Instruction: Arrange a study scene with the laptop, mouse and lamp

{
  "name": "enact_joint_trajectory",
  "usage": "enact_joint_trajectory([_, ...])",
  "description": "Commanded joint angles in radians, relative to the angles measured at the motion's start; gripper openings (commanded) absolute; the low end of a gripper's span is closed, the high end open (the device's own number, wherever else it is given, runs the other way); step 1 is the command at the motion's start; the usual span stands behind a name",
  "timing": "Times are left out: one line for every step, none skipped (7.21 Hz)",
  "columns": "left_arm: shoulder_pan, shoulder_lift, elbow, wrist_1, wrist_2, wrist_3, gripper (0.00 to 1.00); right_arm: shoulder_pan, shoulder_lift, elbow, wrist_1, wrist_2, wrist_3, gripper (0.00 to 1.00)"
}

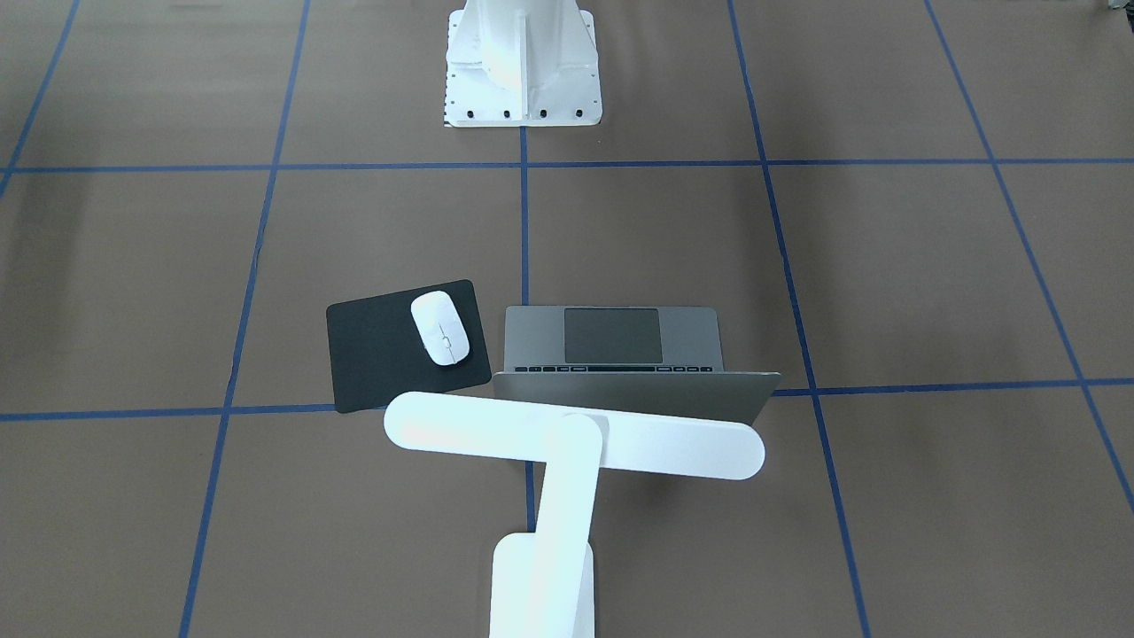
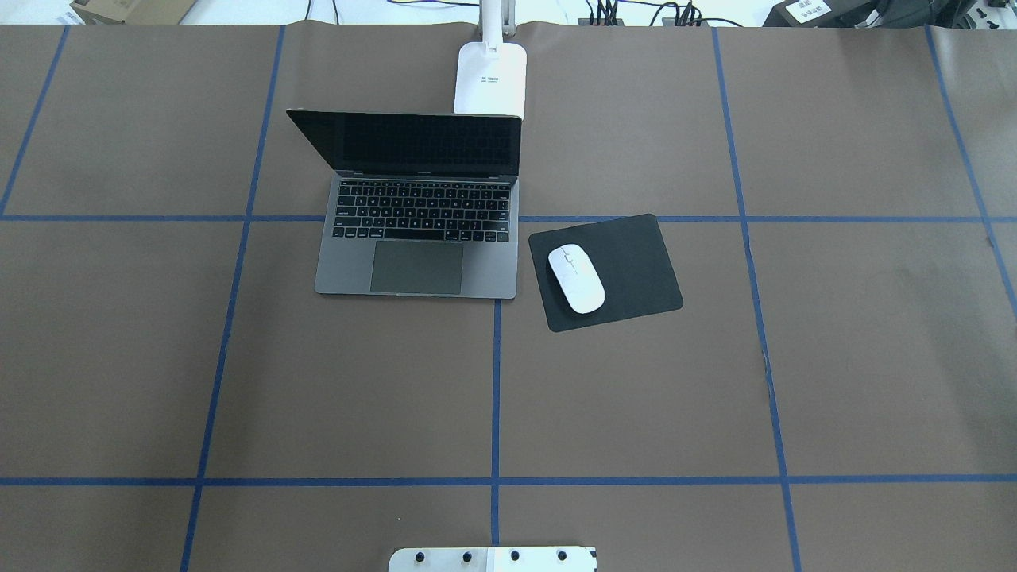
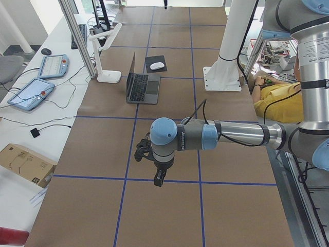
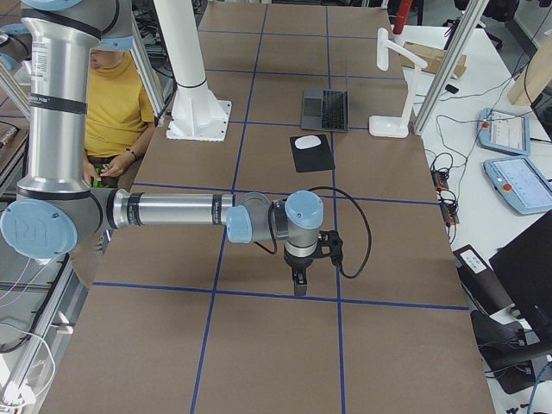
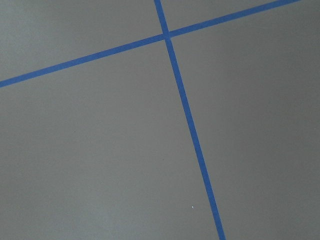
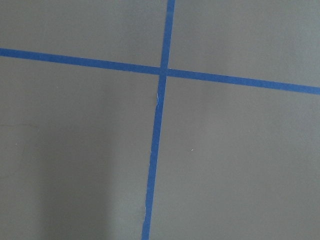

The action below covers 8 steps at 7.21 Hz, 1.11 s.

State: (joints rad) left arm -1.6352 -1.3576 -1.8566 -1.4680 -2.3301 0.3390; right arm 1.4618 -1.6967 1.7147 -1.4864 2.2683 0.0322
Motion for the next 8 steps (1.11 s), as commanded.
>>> enact_joint_trajectory([0.000, 0.000, -0.003, 0.000, 0.000, 0.000, 1.00, -0.003, 0.000, 0.000, 0.002, 0.002, 0.002, 1.00])
enact_joint_trajectory([0.000, 0.000, -0.003, 0.000, 0.000, -0.002, 1.00, -0.003, 0.002, 0.000, 0.002, 0.004, 0.002, 1.00])
enact_joint_trajectory([0.000, 0.000, -0.004, 0.000, 0.000, 0.000, 1.00, -0.004, 0.002, 0.000, 0.002, 0.004, 0.002, 1.00])
enact_joint_trajectory([0.000, 0.000, -0.004, 0.000, 0.000, 0.000, 1.00, -0.006, 0.003, 0.000, 0.002, 0.004, 0.000, 1.00])
enact_joint_trajectory([0.000, 0.000, -0.006, 0.000, 0.000, 0.000, 1.00, -0.008, 0.011, 0.000, 0.000, 0.004, 0.002, 1.00])
enact_joint_trajectory([0.000, 0.000, -0.006, 0.000, 0.000, 0.000, 1.00, -0.009, 0.012, 0.000, 0.002, 0.004, 0.002, 1.00])
enact_joint_trajectory([0.000, 0.000, -0.006, 0.000, 0.000, 0.000, 1.00, -0.011, 0.014, 0.000, 0.002, 0.004, 0.002, 1.00])
enact_joint_trajectory([0.000, 0.000, -0.006, 0.000, 0.000, 0.000, 1.00, -0.014, 0.014, 0.000, 0.002, 0.004, 0.002, 1.00])
